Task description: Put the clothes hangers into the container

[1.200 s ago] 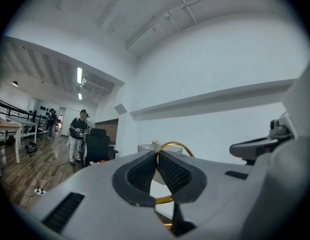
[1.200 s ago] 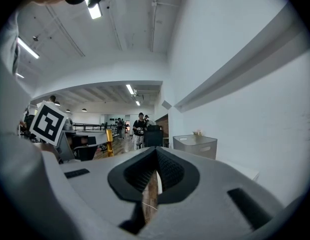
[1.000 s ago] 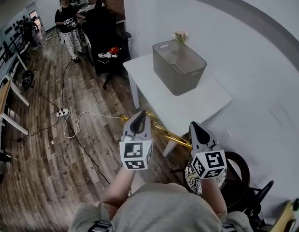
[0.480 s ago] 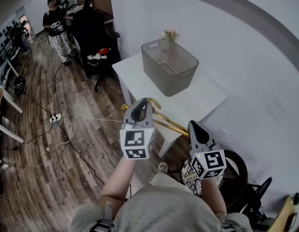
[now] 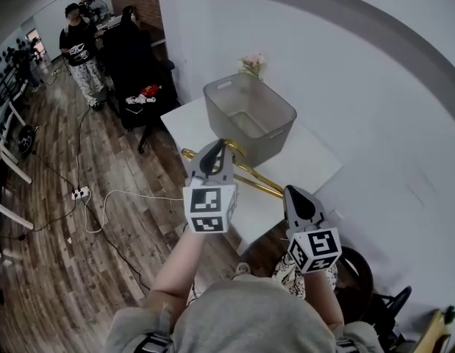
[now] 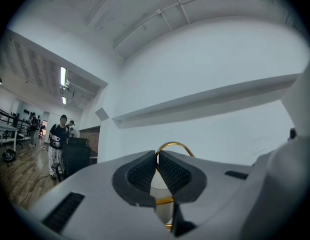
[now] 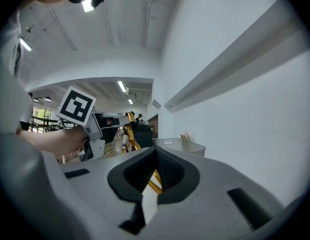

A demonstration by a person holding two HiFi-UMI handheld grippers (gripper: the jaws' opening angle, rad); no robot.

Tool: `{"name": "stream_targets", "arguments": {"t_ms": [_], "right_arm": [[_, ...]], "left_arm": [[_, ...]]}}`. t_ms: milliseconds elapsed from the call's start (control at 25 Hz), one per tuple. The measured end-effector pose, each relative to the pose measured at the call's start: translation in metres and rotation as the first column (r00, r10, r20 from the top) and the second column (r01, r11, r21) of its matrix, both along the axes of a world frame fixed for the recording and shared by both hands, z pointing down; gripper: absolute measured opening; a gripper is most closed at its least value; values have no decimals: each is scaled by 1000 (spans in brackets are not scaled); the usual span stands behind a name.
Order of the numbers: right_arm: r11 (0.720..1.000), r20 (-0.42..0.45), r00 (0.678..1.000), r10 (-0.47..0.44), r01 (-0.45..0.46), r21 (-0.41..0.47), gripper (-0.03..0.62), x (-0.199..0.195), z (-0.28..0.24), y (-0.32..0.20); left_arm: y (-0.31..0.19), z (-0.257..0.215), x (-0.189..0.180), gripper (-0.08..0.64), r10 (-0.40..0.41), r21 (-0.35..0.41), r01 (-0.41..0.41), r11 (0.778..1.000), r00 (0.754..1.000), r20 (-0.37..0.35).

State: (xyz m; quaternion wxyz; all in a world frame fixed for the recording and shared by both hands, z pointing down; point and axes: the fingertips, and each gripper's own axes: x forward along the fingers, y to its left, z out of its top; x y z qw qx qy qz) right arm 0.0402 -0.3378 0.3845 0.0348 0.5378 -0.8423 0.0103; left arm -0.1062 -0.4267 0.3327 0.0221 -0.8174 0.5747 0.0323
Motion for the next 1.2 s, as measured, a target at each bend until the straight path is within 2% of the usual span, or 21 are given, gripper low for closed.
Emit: {"name": "stream_targets", "arguments": {"t_ms": [200,560,800,1200], "right_arm": [[1000,-7,1000,-10,10,-1,1,10,-3,-40],[1000,-11,1000,-25,25,-18,0,22,4,-96],[999,-4,1000,-26,26,-23,0,27,7,-124],[999,13,1000,-16,16,-30,2,40,13,-155]], "left_arm": [[-50,-15,15,20,4,12,-4,1000,1000,14],[-122,-49,46,20,14,87,-15,996,1000,10],[-155,-66,64,20,26,132,-32,991,998,48],[-201,-62,81,20,43,120,-48,992,998,51]]}}
